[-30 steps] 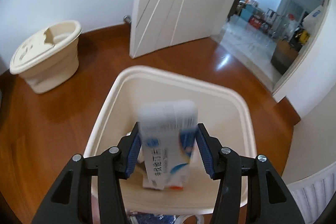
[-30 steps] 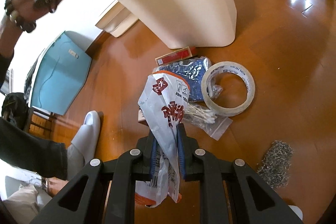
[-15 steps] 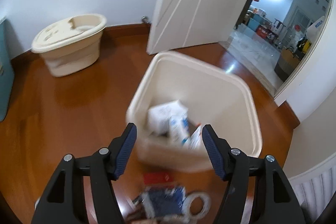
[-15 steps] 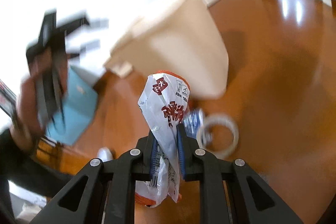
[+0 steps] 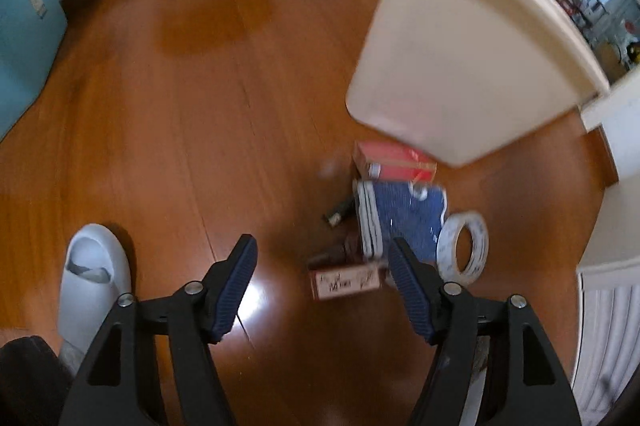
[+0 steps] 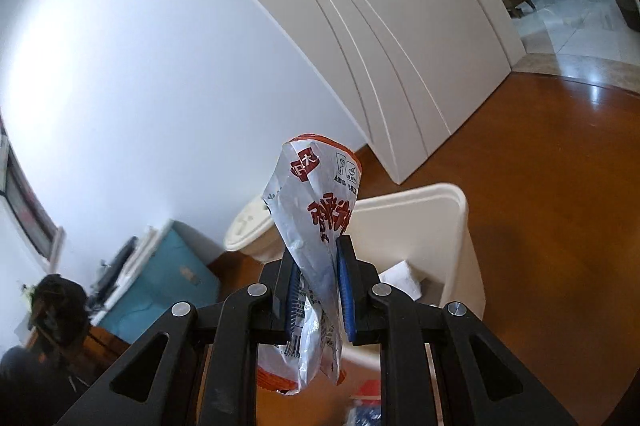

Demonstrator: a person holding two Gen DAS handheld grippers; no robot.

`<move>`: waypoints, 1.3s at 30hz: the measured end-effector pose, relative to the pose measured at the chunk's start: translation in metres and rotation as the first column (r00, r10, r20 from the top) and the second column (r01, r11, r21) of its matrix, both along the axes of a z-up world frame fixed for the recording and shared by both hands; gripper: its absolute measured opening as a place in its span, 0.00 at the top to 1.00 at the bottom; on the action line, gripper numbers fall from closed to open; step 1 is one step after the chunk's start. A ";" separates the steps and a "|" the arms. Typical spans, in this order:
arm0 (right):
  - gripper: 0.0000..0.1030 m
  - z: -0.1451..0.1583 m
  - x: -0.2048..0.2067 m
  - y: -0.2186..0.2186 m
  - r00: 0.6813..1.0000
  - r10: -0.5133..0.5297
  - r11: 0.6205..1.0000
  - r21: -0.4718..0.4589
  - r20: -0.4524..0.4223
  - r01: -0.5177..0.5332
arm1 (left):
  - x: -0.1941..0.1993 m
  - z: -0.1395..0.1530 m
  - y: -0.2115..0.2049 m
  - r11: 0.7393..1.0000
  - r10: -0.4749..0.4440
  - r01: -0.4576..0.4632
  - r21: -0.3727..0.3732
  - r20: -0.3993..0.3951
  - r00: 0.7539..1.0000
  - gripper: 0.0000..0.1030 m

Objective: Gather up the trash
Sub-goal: 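Drop the red-printed bag into the wastebasket from the right tool, then grasp the steel wool scrubber with the right tool while the left tool grasps the clear tape roll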

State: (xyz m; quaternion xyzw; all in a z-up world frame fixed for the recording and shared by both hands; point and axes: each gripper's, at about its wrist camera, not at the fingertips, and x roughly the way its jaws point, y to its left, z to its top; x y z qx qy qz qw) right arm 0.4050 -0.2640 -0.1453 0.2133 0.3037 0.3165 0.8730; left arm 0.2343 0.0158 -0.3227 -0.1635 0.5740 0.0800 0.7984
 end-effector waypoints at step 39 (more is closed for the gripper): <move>0.25 -0.276 -0.187 -0.031 0.771 -0.301 0.819 -0.566 -0.561 -0.092 | 0.027 -0.036 -0.107 0.903 -0.417 0.423 0.073 -0.079 0.905 0.22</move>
